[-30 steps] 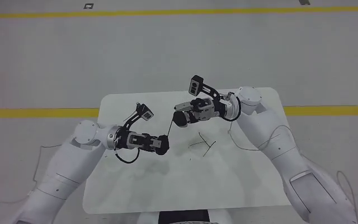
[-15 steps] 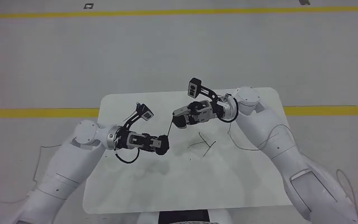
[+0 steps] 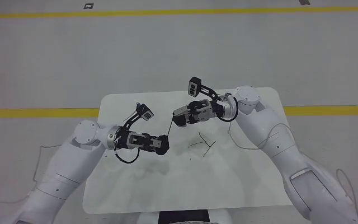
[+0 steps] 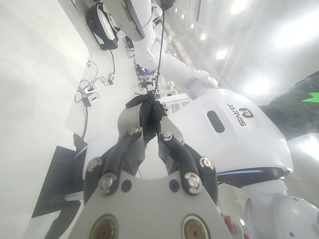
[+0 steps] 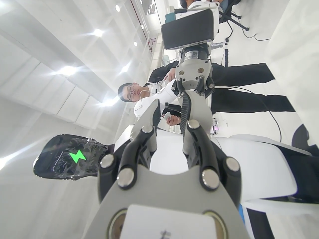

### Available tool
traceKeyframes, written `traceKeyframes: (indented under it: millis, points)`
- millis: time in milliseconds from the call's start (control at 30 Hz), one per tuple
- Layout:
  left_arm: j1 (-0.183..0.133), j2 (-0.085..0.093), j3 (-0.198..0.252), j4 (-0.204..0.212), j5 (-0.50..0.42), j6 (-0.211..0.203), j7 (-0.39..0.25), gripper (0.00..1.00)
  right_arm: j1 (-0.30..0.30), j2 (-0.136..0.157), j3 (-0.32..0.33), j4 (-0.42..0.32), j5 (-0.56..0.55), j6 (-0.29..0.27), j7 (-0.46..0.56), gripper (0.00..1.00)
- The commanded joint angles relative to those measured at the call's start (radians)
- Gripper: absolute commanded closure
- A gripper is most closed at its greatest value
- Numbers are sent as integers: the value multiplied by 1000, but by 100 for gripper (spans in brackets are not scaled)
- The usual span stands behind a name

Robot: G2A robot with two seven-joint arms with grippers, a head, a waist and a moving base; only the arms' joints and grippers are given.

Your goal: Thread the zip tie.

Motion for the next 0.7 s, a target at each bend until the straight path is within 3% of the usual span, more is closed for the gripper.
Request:
traceKeyframes:
  millis: [0,667]
  points:
    - [0,0,0,0,0,0,0,100,0,0,1,-1,0,-1,0,84]
    - [0,0,0,0,0,0,0,100,-7,0,4,-28,-5,-1,0,86]
